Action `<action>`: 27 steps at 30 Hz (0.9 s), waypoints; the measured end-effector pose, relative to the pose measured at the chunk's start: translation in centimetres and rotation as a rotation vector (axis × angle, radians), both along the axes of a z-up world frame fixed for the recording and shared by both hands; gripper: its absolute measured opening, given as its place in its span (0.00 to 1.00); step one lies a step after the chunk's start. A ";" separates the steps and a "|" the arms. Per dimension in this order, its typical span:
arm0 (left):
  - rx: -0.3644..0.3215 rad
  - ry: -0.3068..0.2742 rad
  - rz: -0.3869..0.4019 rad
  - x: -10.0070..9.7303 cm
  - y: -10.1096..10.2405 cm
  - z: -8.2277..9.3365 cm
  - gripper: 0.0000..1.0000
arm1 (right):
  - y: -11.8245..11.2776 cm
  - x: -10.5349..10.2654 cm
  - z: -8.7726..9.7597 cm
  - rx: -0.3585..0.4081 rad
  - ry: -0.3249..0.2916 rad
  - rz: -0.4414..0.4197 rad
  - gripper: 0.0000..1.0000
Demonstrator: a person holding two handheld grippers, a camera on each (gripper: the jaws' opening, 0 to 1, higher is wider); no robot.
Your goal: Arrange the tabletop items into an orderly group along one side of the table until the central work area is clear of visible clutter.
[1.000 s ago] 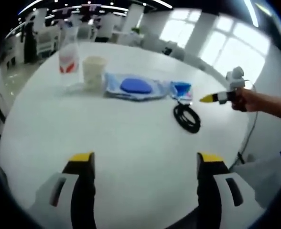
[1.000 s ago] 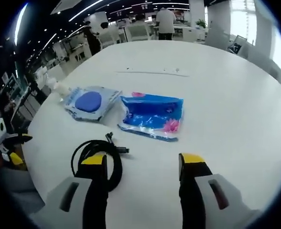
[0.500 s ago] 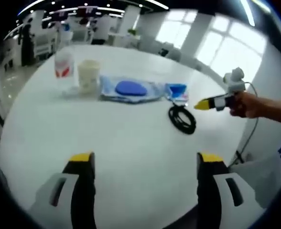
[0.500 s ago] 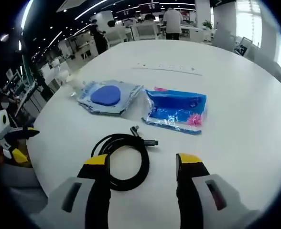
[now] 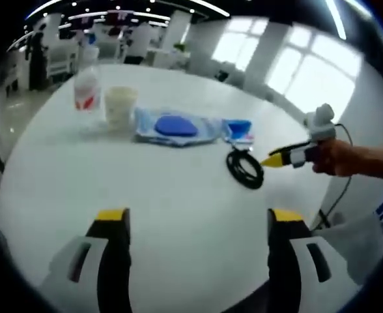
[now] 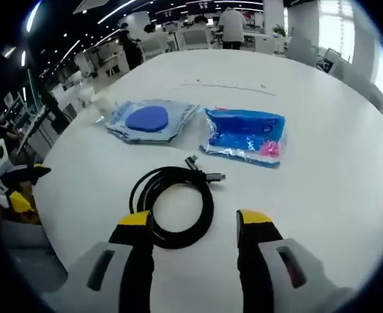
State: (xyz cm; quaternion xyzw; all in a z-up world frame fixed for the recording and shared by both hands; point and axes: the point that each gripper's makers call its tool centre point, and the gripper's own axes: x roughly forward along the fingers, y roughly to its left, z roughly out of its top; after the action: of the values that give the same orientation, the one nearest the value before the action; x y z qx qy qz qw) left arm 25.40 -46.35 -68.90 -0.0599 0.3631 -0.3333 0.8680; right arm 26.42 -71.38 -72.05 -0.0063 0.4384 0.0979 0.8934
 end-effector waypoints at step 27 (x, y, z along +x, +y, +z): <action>0.019 -0.004 -0.037 -0.4 -0.4 -0.2 0.84 | -1.2 -0.9 0.4 0.038 -0.019 -0.077 0.48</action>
State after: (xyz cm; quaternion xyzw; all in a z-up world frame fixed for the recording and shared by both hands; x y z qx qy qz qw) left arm 25.04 -46.71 -69.05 -0.0445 0.3656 -0.3459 0.8630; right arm 25.56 -72.57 -71.65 0.0265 0.4279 0.0716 0.9006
